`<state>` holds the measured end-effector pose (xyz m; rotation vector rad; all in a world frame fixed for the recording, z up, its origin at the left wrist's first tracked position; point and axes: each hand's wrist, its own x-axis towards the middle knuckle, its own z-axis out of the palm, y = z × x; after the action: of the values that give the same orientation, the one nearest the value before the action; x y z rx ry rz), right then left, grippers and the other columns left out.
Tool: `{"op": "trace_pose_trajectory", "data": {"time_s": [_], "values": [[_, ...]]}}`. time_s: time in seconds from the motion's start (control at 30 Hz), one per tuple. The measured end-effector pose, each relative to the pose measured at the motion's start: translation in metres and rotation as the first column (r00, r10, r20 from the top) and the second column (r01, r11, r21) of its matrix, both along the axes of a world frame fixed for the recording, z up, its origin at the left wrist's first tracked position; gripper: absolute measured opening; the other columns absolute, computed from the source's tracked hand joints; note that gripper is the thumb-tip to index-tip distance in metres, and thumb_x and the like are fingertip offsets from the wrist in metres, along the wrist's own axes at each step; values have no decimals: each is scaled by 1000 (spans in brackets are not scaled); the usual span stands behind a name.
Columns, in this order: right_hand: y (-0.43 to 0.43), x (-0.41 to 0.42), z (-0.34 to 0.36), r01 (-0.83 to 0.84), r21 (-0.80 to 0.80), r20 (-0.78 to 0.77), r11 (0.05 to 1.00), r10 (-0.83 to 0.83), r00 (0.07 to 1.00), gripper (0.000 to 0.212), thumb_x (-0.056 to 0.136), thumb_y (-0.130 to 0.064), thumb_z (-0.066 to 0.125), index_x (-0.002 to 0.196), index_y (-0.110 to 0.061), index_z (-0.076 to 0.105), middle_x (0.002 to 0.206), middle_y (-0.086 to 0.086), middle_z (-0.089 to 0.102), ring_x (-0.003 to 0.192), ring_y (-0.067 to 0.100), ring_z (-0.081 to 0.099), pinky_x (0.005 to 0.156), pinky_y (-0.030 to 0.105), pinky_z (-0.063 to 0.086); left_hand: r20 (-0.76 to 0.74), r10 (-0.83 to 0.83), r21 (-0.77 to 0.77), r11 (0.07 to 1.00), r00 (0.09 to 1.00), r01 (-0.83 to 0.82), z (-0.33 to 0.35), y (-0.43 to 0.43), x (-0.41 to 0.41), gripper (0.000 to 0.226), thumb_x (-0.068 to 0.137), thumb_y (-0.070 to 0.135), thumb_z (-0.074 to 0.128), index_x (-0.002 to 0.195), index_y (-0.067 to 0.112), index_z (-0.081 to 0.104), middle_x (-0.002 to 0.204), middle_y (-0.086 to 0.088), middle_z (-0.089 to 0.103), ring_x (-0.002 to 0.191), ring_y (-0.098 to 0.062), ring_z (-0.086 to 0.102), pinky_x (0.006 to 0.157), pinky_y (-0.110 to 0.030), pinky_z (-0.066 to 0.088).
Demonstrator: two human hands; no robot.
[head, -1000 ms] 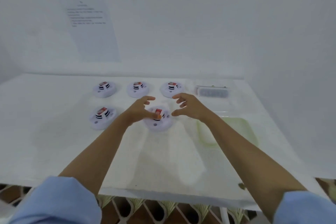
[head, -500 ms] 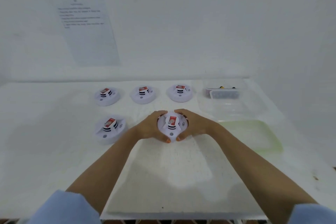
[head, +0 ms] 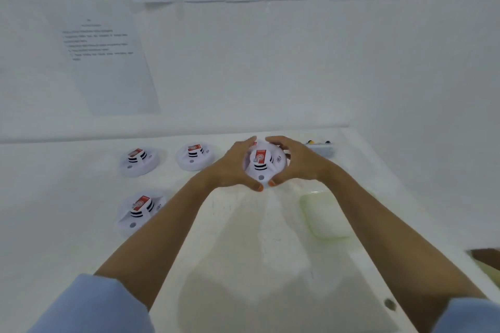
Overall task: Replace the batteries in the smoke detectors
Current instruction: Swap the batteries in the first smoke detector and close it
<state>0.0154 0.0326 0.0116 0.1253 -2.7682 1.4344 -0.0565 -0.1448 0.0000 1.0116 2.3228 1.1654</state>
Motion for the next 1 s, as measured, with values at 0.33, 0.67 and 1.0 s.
{"op": "trace_pose_trajectory", "data": {"time_s": [0.33,0.67,1.0], "values": [[105,9,39,22,-553,-34,833,-49,998,51,90,-19,54,137,-25,36,125,-6,52,114,12,50,96,26,41,150,-1,300,953,989,-45,12,104,5,99,63,-4,80,137,28,22,120,5,44,105,-15,53,75,-22,55],[143,4,-1,56,-729,155,682,85,984,36,91,-14,54,125,-21,48,113,6,61,86,20,68,66,32,57,246,15,429,895,969,-123,-11,151,18,111,53,4,85,142,22,21,136,-1,45,123,-15,49,82,-31,55],[140,-10,-12,98,-662,156,743,9,988,46,83,-3,64,118,-23,43,115,11,59,91,27,64,72,42,59,3,133,444,888,991,-120,-25,147,13,112,46,1,85,137,12,21,126,18,39,111,15,45,87,-9,45]]}}
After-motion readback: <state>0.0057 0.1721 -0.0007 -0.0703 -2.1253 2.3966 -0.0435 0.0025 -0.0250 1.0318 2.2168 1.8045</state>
